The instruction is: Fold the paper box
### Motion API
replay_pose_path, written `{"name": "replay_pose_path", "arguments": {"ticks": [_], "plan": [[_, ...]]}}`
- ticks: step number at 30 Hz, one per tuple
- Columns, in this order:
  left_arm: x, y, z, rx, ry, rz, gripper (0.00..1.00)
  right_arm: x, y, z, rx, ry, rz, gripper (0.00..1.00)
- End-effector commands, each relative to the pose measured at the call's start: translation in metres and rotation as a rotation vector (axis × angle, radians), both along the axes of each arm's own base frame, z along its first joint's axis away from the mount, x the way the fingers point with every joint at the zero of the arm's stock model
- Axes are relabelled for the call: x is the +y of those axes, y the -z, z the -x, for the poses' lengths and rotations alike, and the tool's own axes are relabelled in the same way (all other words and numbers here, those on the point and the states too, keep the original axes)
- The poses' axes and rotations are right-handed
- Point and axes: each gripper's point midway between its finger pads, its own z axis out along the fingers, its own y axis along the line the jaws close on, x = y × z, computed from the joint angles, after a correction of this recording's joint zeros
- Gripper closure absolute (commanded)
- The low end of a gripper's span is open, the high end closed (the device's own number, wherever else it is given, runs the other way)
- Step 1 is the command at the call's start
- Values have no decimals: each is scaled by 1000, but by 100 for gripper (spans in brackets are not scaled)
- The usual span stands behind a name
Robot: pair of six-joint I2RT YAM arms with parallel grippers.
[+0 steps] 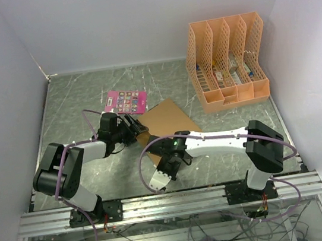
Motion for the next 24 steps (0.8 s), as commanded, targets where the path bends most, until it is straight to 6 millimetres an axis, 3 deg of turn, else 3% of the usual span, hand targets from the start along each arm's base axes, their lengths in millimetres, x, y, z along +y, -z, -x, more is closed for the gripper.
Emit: {"name": "replay_pose_path", "arguments": {"ticks": [1, 14, 24], "plan": [[35, 57, 31, 172, -35, -176, 22, 0, -16, 0, 21, -13, -63, 100], [33, 56, 28, 174, -32, -174, 22, -7, -16, -1, 20, -98, -141, 100], [32, 58, 28, 181, -31, -169, 22, -25, -7, 4, 69, -128, -152, 100]]}}
